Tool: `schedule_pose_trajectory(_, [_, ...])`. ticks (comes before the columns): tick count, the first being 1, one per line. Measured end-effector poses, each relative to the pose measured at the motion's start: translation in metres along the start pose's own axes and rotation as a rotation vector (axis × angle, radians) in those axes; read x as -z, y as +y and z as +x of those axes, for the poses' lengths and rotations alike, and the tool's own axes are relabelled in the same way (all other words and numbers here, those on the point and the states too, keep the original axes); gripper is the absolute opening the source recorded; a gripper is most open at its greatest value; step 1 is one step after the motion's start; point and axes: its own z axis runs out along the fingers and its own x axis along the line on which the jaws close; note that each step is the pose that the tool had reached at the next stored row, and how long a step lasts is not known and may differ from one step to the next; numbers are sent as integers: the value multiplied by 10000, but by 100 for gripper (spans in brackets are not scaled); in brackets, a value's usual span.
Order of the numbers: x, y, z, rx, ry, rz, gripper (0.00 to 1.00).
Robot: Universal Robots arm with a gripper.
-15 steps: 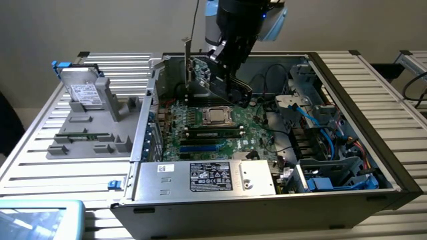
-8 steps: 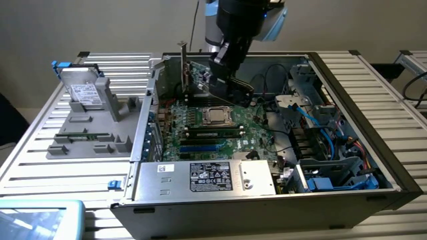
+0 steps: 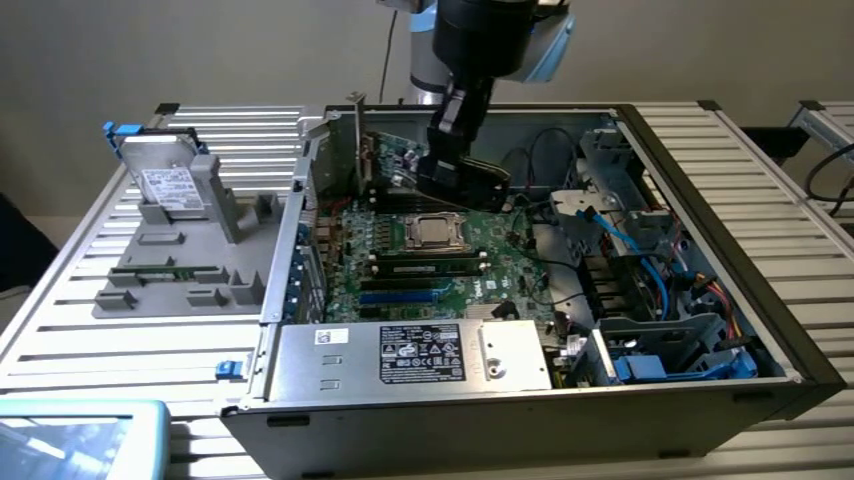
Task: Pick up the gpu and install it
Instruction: 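Insert the gpu into the slot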
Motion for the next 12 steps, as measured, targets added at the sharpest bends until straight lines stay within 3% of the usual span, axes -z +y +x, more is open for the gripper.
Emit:
schedule_pose_trajectory(6, [-13, -1, 0, 1081, 84, 81, 28])
schedule_pose_trajectory(12, [-30, -3, -1, 2161, 157, 199, 28])
